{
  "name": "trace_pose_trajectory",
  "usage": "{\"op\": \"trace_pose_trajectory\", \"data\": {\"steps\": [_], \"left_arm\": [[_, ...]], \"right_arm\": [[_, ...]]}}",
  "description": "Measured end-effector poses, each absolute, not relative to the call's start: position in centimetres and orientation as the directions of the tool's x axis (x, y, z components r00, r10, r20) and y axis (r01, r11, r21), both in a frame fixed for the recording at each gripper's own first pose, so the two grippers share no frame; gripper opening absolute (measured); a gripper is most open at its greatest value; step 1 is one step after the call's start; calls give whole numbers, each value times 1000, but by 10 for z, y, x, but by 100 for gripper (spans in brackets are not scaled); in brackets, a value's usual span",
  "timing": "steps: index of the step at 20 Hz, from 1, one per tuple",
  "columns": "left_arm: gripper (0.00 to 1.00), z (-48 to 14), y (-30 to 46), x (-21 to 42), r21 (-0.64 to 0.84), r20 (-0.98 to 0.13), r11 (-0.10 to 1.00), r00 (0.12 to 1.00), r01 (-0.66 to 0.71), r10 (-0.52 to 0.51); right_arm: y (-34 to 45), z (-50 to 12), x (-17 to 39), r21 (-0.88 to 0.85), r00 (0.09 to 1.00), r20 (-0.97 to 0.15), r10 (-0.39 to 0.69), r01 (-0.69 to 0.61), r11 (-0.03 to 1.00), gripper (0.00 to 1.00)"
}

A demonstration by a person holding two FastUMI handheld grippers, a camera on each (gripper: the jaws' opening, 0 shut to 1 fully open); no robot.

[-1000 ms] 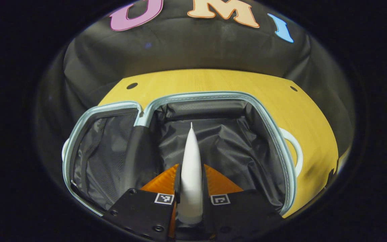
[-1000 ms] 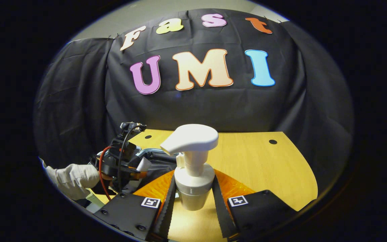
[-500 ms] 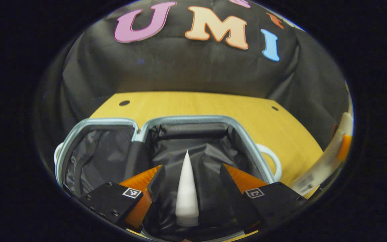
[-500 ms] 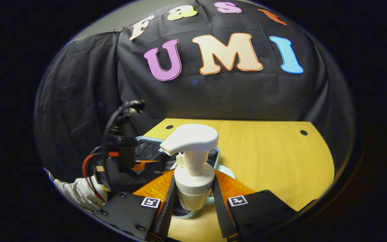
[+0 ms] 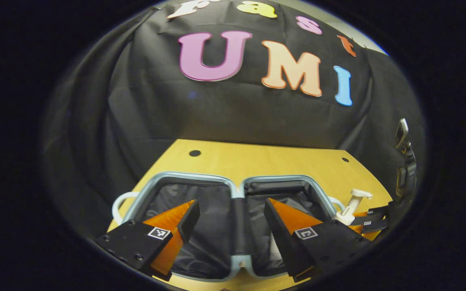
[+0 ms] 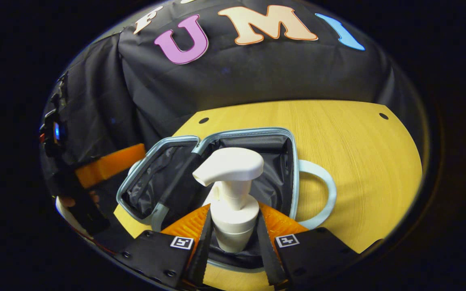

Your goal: First open the suitcase, pack the skin care products into it, and then close the suitcase.

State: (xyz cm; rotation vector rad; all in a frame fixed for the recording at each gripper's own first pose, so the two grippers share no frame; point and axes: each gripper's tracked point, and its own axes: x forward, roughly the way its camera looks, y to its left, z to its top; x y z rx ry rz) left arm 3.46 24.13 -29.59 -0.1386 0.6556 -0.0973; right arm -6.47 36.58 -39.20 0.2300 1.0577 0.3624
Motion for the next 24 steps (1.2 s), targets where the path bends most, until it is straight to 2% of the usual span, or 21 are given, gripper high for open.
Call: {"op": "trace_pose_trajectory", "data": {"steps": [1, 8, 10, 14, 17, 20, 24], "left_arm": [[95, -302, 262, 23, -147, -599, 989, 794, 19, -105], [95, -316, 372, 15, -92, -649, 987, 759, -135, 43], [95, -327, 396, 18, -76, -663, 985, 746, -155, 66], [95, -358, 432, 28, -59, -705, 984, 705, -167, 77], [95, -388, 450, 35, -57, -747, 985, 662, -162, 66], [95, -421, 468, 42, -56, -793, 984, 607, -167, 58], [95, -455, 481, 52, -80, -828, 981, 560, -178, 34]], "right_arm": [[369, -393, -64, 361, 444, -805, 393, -159, 919, 59], [378, -422, -44, 280, 475, -836, 276, -64, 958, 59], [379, -431, -44, 249, 474, -847, 240, -46, 967, 55], [381, -429, -38, 229, 501, -840, 207, -18, 973, 58], [373, -418, -33, 209, 527, -829, 185, -14, 978, 69], [365, -402, -28, 192, 566, -809, 162, -6, 981, 97], [348, -376, -21, 158, 617, -777, 126, -3, 987, 98]]}}
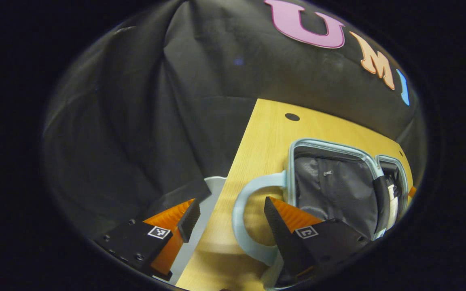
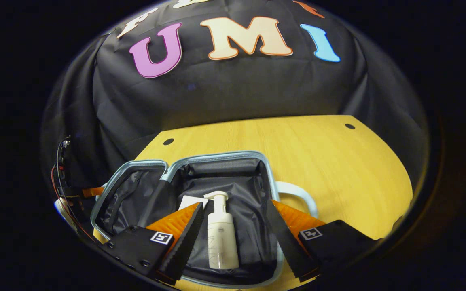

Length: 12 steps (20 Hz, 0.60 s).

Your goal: First open the suitcase, pack the skin care products into it, and then close the suitcase.

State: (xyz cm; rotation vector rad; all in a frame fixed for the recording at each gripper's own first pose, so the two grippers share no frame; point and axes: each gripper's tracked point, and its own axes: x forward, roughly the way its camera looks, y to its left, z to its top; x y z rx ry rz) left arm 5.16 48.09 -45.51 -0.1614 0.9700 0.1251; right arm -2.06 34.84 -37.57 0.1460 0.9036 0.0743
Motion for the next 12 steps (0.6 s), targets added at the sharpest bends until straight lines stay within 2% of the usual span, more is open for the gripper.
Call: {"op": "trace_pose_trajectory", "data": {"steps": [4, 5, 6, 8, 11, 12], "left_arm": [[94, -477, 482, 50, -138, -855, 976, 517, -169, -31], [89, -478, 477, 52, -168, -853, 972, 519, -164, -60], [80, -481, 473, 50, -189, -853, 968, 516, -164, -79], [71, -482, 470, 51, -202, -852, 966, 515, -159, -93], [12, -479, 459, 51, -207, -861, 967, 498, -152, -106], [11, -471, 456, 52, -219, -856, 966, 503, -136, -124]], "right_arm": [[343, -357, -11, 142, 651, -751, 110, -3, 990, 98], [344, -354, -10, 144, 657, -746, 110, -3, 990, 98], [345, -353, -9, 148, 660, -742, 113, -3, 989, 98], [348, -350, -10, 155, 663, -738, 123, -12, 988, 98], [351, -347, -11, 156, 668, -730, 143, -41, 987, 98], [352, -346, -12, 157, 671, -726, 150, -50, 986, 98]]}}
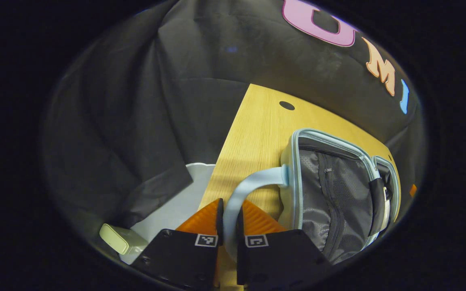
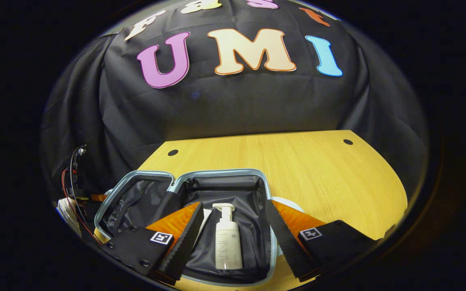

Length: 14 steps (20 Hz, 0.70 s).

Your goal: First open the suitcase, pack the skin care products into it, and then close the suitcase.

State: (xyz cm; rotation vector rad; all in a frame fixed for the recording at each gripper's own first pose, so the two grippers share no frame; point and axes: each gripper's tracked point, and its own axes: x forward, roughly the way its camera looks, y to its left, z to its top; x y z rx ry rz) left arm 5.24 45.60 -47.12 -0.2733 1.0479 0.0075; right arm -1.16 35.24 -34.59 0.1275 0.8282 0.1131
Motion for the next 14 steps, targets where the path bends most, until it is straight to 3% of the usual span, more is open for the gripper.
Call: {"op": "trace_pose_trajectory", "data": {"steps": [1, 14], "left_arm": [[3, -462, 453, 54, -234, -851, 964, 506, -127, -140], [1, -290, 398, 71, -249, -721, 968, 675, -46, -154]], "right_arm": [[355, -344, -12, 160, 676, -720, 159, -61, 985, 98], [346, -307, -3, 218, 724, -626, 288, -193, 957, 98]]}}
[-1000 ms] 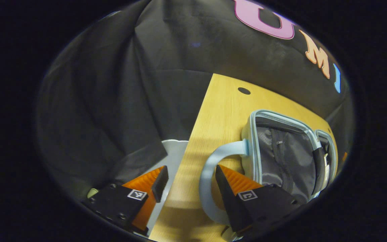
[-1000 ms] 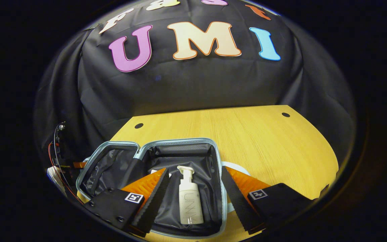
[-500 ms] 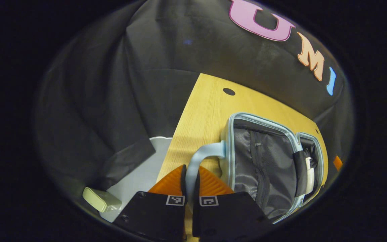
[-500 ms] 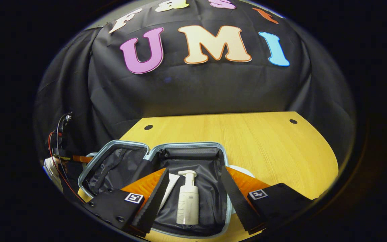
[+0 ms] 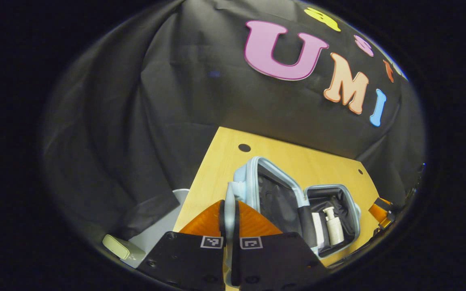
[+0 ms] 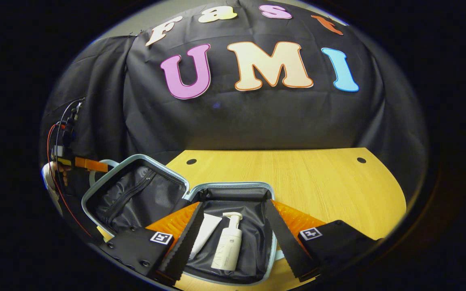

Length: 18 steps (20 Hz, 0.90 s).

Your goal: First open the suitcase, pack the skin care products into it, and then close the suitcase.

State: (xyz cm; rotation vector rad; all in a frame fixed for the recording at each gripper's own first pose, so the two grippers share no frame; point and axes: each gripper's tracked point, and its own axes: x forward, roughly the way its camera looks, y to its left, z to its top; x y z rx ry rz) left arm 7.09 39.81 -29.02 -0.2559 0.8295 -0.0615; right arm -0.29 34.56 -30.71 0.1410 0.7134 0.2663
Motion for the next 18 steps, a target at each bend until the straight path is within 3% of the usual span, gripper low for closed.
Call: {"op": "trace_pose_trajectory", "data": {"steps": [10, 18], "left_arm": [[1, -193, 295, 75, -168, -655, 981, 733, 94, -182], [1, -154, 173, 85, -220, -598, 949, 736, 228, -315]], "right_arm": [[271, -280, -7, 264, 762, -588, 272, -137, 955, 98], [205, -260, -13, 250, 793, -569, 218, -86, 964, 98]]}}
